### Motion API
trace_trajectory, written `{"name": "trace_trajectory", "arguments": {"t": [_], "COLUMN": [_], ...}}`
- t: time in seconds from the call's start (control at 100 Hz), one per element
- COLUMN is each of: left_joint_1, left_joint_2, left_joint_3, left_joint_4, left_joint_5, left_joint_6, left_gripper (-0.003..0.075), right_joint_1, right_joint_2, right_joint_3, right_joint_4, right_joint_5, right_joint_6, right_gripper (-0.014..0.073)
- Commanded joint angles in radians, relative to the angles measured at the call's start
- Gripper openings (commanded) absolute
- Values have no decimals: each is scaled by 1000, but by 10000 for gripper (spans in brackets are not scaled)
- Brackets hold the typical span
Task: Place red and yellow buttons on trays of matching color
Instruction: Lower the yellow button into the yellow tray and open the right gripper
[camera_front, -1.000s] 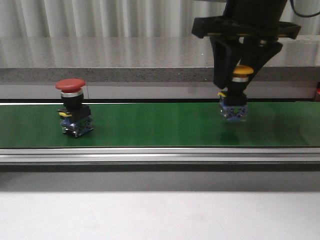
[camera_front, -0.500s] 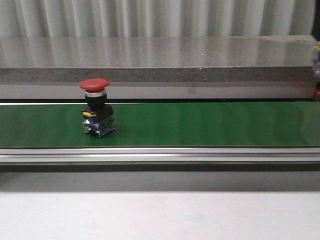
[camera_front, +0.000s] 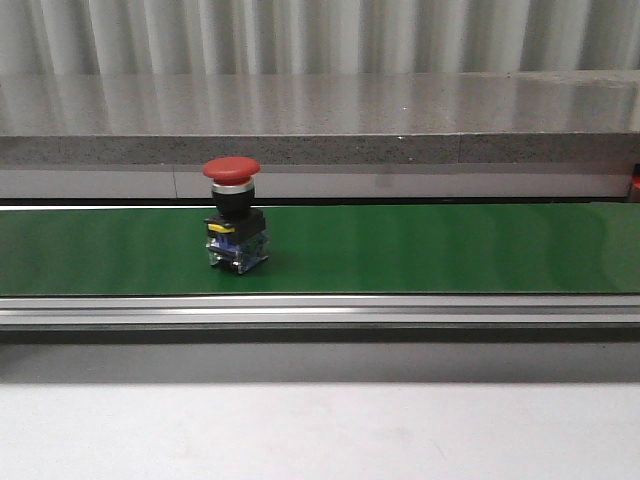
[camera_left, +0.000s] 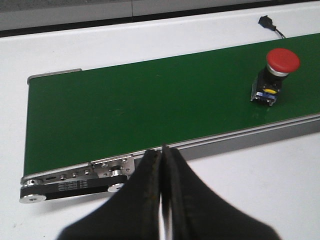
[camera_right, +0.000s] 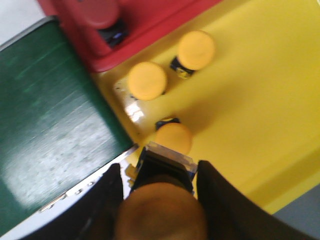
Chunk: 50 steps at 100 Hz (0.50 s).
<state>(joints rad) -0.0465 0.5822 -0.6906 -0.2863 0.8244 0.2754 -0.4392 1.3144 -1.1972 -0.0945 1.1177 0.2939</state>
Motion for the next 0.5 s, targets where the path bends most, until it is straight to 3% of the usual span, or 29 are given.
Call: {"name": "trace_trajectory", "arguments": {"t": [0.0, 0.22, 0.49], "left_joint_1": [-9, -9, -9], "left_joint_2": [2, 2, 2], "left_joint_3": [-26, -26, -26], "left_joint_4": [-25, -25, -25], "left_joint_5": [-61, -59, -59], "left_joint_6": [1, 1, 1], "left_gripper": [-20, -20, -20], "right_joint_1": [-71, -185, -198], "right_joint_2": [-32, -17, 21], "right_joint_3": [-6, 45, 134], "right_joint_4": [-22, -25, -24], "right_joint_5": [-65, -106, -254], "right_joint_6": [10, 10, 10], "right_gripper": [121, 121, 121]}}
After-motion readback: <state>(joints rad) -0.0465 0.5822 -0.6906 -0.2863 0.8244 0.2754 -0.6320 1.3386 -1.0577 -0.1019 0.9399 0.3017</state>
